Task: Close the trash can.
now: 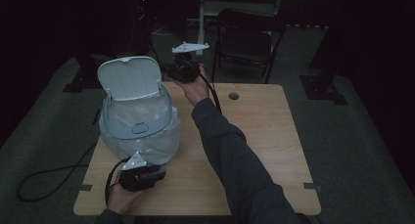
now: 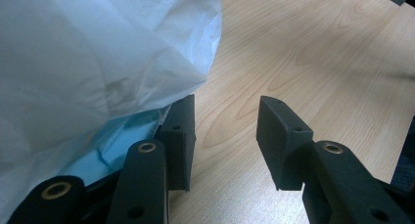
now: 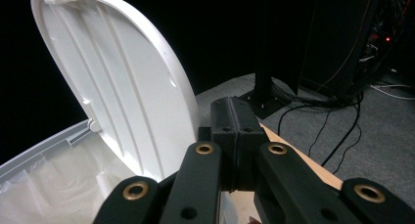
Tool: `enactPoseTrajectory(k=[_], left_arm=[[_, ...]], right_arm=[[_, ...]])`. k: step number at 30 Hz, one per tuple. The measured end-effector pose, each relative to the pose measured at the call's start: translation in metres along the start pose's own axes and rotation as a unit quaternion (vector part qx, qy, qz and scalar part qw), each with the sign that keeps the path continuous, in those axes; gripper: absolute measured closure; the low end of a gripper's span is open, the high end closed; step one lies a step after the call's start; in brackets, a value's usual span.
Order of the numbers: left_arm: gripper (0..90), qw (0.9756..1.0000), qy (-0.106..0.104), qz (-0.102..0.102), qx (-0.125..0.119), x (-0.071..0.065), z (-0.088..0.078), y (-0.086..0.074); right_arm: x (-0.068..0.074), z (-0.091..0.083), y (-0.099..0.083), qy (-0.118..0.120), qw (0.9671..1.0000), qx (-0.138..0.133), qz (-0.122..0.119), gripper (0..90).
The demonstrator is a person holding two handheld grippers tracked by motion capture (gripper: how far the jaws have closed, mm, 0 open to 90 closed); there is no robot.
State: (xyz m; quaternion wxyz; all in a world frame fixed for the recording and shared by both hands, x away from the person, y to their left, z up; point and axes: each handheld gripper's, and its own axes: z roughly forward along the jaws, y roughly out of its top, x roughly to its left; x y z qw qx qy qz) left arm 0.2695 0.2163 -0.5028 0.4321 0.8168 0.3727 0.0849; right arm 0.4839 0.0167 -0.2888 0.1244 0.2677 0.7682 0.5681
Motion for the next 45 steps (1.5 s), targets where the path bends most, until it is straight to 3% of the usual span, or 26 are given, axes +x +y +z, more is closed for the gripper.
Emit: enactPoseTrajectory(k=[18,27,34,40,45], left_arm=[[59.8,1.0000,0.002,0.000,0.003,0.002,0.001,0.001],[59.8,1.0000,0.001,-0.001,0.004,0.002,0.001,0.000],[59.8,1.0000,0.001,-0.001,0.004,0.002,0.001,0.000],[59.8,1.0000,0.002,0.000,0.004,0.002,0.001,0.000],[59.8,1.0000,0.002,0.001,0.003,0.002,0.001,0.000]], right_arm=[[-0.008,-0.011,-0.006,0.058,0.9982,-0.009,-0.015,90.0],[-0.004,-0.010,0.005,0.036,0.9989,-0.005,-0.028,89.6],[-0.003,-0.006,0.012,0.030,0.9994,-0.009,-0.017,89.1],[-0.006,-0.008,0.013,0.067,0.9977,-0.006,-0.008,89.8],[-0.007,-0.011,0.010,0.089,0.9959,-0.007,-0.016,89.9]])
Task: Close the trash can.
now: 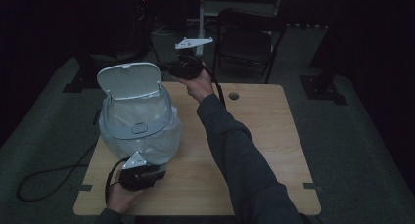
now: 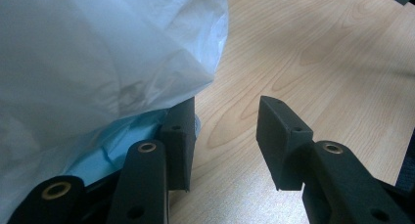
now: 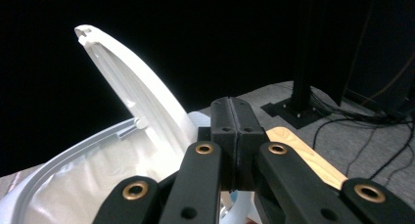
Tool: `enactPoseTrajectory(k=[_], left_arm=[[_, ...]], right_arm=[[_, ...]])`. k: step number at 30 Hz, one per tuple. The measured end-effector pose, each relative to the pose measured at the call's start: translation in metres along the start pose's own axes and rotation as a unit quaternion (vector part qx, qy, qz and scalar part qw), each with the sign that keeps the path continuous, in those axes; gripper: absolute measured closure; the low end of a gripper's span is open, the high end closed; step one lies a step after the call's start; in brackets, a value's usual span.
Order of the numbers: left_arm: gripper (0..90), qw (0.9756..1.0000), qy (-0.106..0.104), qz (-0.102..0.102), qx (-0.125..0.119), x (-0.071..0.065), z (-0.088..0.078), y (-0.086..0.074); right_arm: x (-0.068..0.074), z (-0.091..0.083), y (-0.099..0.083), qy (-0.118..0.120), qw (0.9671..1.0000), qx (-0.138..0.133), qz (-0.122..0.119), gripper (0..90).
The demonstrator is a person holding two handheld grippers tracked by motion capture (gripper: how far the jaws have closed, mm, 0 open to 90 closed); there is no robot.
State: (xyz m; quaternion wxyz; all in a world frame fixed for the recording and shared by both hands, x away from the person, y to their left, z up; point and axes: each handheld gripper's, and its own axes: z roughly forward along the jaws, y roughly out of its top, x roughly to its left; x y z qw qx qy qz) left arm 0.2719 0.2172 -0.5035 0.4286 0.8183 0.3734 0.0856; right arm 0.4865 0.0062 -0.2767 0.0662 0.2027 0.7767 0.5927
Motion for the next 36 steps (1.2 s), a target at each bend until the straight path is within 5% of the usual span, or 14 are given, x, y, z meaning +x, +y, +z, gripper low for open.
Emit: enactPoseTrajectory(k=[8,14,36], left_arm=[[59.8,1.0000,0.001,0.000,0.000,0.000,0.000,0.000],[59.8,1.0000,0.001,-0.001,0.001,0.000,0.000,0.000],[59.8,1.0000,0.000,-0.001,0.002,-0.001,0.002,-0.001]], right_arm=[[0.005,-0.006,-0.006,0.030,0.9994,0.010,-0.014,89.9],[0.018,-0.001,-0.013,0.045,0.9966,0.044,-0.054,89.9],[0.052,0.000,-0.038,0.091,0.9903,0.066,-0.081,89.9]])
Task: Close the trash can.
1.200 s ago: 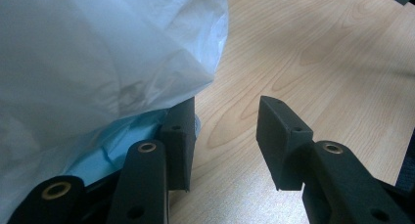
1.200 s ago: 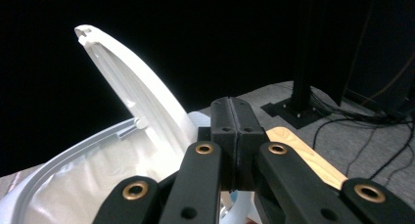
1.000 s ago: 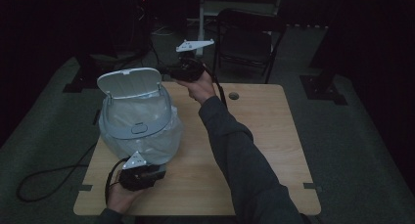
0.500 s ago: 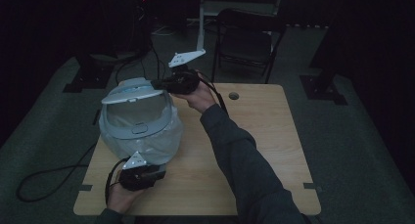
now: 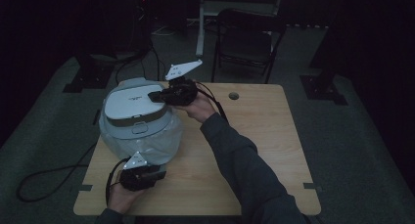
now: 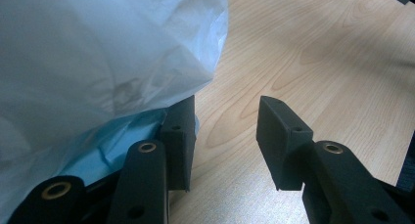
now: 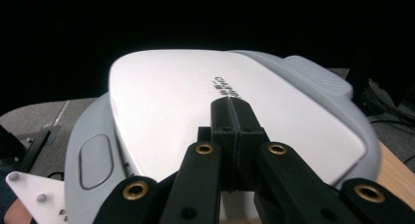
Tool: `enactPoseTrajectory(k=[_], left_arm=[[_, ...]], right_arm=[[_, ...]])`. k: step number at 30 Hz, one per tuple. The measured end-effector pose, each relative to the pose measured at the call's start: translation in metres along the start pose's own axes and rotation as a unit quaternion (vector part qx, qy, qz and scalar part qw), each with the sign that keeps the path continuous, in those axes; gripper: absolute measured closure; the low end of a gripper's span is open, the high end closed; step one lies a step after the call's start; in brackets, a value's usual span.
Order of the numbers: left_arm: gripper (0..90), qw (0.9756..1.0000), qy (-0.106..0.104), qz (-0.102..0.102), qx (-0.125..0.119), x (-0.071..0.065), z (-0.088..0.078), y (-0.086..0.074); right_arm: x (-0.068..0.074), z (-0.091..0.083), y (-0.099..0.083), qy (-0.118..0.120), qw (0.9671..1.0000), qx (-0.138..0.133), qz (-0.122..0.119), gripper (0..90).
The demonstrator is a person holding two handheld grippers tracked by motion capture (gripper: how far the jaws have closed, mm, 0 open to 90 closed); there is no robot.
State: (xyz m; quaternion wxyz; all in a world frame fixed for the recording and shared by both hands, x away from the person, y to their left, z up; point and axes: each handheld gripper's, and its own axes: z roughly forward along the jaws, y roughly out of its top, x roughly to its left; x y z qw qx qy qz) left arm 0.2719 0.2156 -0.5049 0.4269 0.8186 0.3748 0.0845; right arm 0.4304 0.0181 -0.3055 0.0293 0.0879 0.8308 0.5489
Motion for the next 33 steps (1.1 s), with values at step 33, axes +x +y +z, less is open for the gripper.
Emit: enactPoseTrajectory(k=[33], left_arm=[[59.8,1.0000,0.000,0.000,0.002,0.000,0.001,-0.001]], right_arm=[[0.027,0.018,-0.010,0.030,0.9994,0.006,-0.019,89.9]])
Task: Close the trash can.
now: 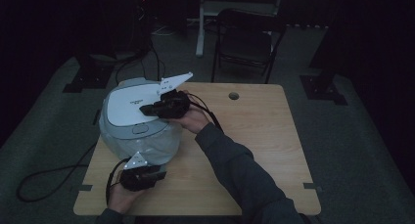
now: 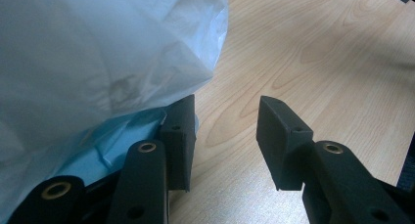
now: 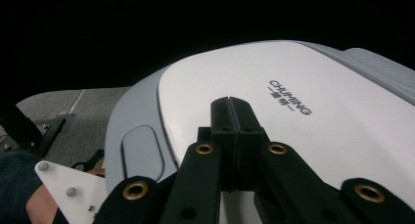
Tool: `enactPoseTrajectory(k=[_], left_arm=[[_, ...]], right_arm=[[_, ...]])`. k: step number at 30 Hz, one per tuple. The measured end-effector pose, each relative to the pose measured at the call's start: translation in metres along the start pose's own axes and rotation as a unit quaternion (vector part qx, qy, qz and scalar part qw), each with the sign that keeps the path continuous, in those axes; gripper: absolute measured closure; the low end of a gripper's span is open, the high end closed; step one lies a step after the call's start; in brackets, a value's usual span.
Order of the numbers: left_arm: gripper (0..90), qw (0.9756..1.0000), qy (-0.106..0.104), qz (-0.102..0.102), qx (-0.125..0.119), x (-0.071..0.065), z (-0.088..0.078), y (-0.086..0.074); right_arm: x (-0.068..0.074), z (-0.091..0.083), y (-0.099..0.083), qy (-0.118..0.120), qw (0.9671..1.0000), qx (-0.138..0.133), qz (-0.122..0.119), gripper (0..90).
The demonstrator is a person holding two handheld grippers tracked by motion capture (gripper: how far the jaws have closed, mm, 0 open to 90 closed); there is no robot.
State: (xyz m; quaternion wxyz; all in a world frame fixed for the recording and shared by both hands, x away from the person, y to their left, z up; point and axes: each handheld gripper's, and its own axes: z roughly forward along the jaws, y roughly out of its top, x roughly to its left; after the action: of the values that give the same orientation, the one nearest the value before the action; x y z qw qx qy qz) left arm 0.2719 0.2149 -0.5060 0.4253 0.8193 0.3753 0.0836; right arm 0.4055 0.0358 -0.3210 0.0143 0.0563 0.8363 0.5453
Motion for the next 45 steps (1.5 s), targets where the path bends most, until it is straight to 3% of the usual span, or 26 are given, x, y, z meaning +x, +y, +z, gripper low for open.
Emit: enactPoseTrajectory(k=[9,18,29,33,40,45], left_arm=[[59.8,1.0000,0.001,-0.001,0.002,0.000,0.000,0.000],[59.8,1.0000,0.001,0.001,0.003,0.000,0.001,0.000],[59.8,1.0000,0.002,-0.002,0.002,0.000,0.001,-0.001],[59.8,1.0000,0.002,-0.003,0.001,0.000,0.001,-0.001],[59.7,1.0000,0.000,-0.001,0.001,-0.001,0.000,-0.001],[59.7,1.0000,0.000,-0.001,0.001,0.000,0.001,-0.001]], right_arm=[[0.008,0.006,0.002,0.010,0.9999,0.002,-0.013,89.9],[0.011,0.010,0.002,0.021,0.9997,0.005,-0.010,90.0],[0.016,0.013,0.005,0.005,0.9994,0.020,-0.029,89.8],[0.016,0.011,0.005,-0.001,0.9996,0.013,-0.026,84.9],[0.013,-0.003,0.007,-0.020,0.9996,-0.011,-0.017,66.3],[0.012,-0.011,0.007,-0.032,0.9993,-0.015,-0.013,62.1]])
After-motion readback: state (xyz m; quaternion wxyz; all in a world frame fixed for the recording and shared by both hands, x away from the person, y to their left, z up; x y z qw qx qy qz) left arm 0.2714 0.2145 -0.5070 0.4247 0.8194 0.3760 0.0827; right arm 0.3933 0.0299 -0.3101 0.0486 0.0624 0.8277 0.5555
